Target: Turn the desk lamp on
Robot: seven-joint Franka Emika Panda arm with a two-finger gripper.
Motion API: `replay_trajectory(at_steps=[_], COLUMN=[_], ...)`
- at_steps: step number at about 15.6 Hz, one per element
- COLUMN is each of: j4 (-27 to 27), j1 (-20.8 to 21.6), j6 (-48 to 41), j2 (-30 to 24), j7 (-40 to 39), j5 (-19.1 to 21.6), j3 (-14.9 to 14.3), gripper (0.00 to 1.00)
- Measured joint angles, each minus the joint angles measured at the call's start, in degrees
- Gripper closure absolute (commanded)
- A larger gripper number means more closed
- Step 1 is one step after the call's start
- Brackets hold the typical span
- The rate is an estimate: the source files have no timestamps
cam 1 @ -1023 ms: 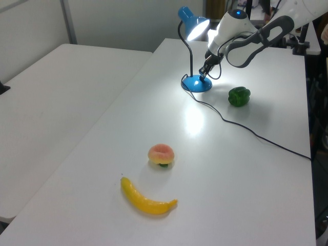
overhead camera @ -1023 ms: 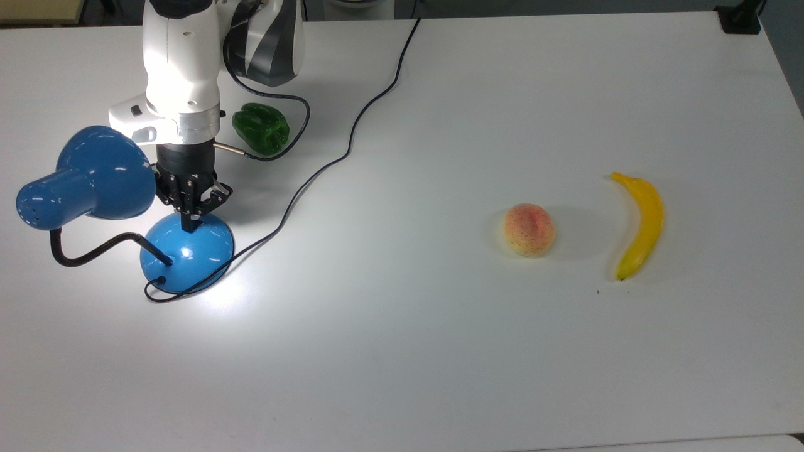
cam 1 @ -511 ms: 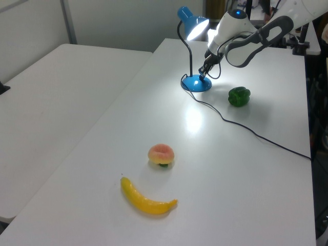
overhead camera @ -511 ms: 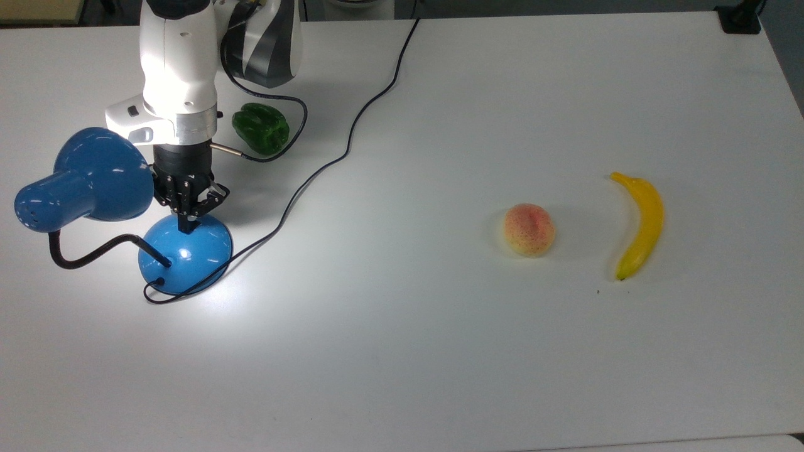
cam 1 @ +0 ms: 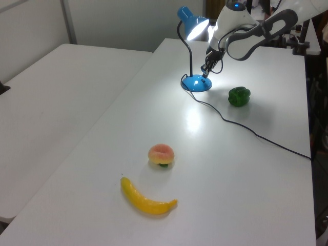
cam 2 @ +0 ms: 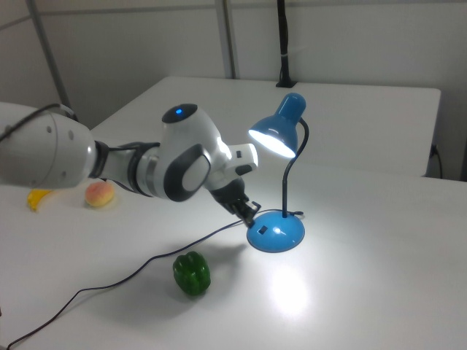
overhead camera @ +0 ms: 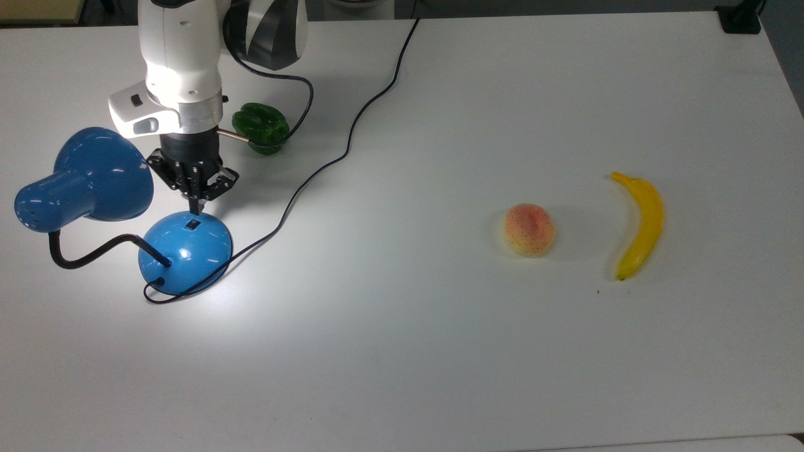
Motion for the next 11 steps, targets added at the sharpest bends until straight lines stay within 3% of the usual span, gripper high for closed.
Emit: replay_trajectory(at_steps=[6, 11], j4=[0.1, 2.6], j1=[2.2, 9.5], j6=[-15.7, -32.1], j2=[-5.4, -12.2], j7=[0.0, -0.1], j5=[0.0, 0.0], j3=[4.6, 5.2], gripper=[1.0, 1.0])
